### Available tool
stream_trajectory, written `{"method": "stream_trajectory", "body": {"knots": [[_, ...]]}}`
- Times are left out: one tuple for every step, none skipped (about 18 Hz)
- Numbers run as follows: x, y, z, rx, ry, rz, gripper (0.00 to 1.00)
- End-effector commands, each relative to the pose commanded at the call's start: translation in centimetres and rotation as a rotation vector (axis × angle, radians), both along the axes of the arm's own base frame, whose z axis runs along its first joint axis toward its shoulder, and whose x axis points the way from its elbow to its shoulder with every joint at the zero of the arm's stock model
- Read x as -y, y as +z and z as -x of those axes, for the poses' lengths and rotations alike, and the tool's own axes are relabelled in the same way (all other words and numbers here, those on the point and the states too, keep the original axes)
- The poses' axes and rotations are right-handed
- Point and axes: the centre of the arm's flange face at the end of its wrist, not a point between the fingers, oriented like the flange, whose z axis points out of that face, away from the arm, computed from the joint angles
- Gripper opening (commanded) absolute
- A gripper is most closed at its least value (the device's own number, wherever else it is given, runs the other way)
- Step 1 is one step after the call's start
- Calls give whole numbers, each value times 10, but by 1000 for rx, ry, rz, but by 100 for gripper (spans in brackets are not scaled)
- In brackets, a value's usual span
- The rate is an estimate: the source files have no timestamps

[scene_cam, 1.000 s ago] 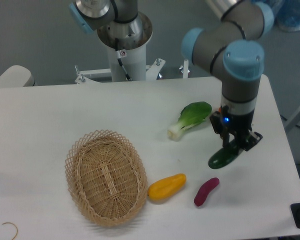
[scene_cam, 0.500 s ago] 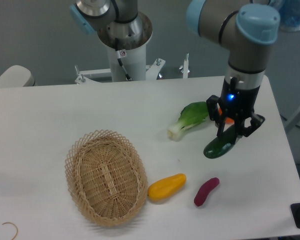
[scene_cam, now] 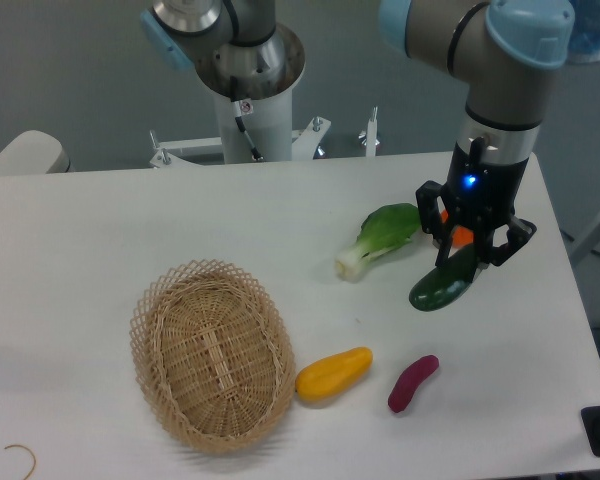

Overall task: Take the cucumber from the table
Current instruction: 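Lift the grasped cucumber up off the table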

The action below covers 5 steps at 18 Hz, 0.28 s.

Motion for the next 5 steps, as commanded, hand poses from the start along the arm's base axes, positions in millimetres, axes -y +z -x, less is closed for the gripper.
{"method": "stream_trajectory", "body": {"knots": [[1, 0, 1, 1, 1, -1, 14], [0, 0, 0, 0, 0, 0, 14], [0, 0, 0, -1, 0, -2, 14], [0, 0, 0, -1, 0, -2, 14], [0, 1, 0, -1, -1, -4, 14]]}}
